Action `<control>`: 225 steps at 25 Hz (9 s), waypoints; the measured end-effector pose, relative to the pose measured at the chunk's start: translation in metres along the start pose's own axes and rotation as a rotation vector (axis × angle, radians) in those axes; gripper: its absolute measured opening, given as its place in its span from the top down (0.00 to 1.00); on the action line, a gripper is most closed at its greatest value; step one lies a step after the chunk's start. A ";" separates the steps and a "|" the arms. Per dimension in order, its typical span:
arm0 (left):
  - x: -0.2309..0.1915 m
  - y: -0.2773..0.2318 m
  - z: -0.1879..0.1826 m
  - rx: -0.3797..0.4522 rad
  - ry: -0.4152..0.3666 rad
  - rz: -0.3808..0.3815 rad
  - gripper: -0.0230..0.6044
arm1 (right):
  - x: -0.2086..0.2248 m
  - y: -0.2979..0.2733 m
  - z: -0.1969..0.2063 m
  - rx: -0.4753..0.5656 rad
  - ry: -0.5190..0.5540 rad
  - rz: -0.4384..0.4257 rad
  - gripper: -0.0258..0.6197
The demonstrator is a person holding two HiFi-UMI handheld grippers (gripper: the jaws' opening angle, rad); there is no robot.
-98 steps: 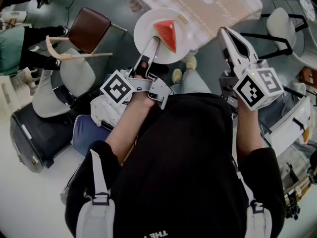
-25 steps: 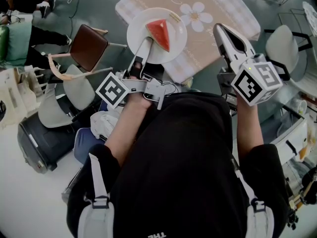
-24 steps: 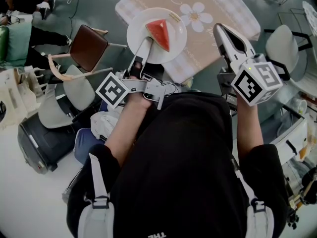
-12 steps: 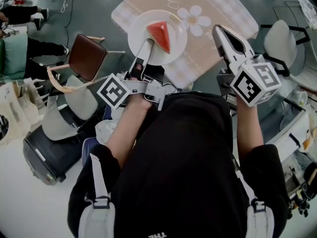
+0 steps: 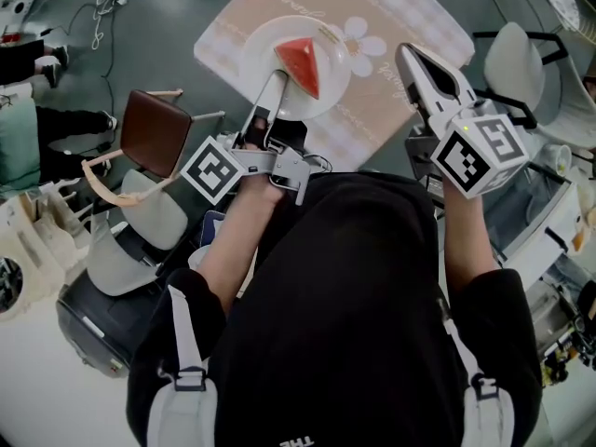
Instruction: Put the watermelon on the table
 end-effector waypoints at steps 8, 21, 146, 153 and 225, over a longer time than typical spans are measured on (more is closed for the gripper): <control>0.004 -0.013 -0.002 -0.063 0.015 0.037 0.94 | 0.000 0.005 -0.006 0.027 -0.002 0.051 0.94; -0.014 -0.017 -0.009 -0.155 0.047 0.049 0.94 | -0.005 0.001 -0.008 0.038 -0.013 0.150 0.94; -0.300 -0.155 0.091 -0.372 0.125 -0.353 0.91 | 0.183 -0.071 0.159 -0.252 -0.341 0.071 0.94; -0.301 -0.153 0.087 -0.391 0.046 -0.453 0.88 | 0.181 -0.071 0.149 -0.240 -0.325 0.074 0.94; -0.183 -0.114 0.020 -0.338 -0.888 -0.544 0.94 | 0.130 -0.071 0.112 -0.224 -0.189 -0.007 0.94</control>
Point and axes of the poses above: the fingertips, and each gripper's own axes: y backward along the fingers, x to its right, z out of its underside, the point moved 3 cm from there along y, backward along the fingers, and after that the axes turned 1 degree about -x, right-handed, at the moved point
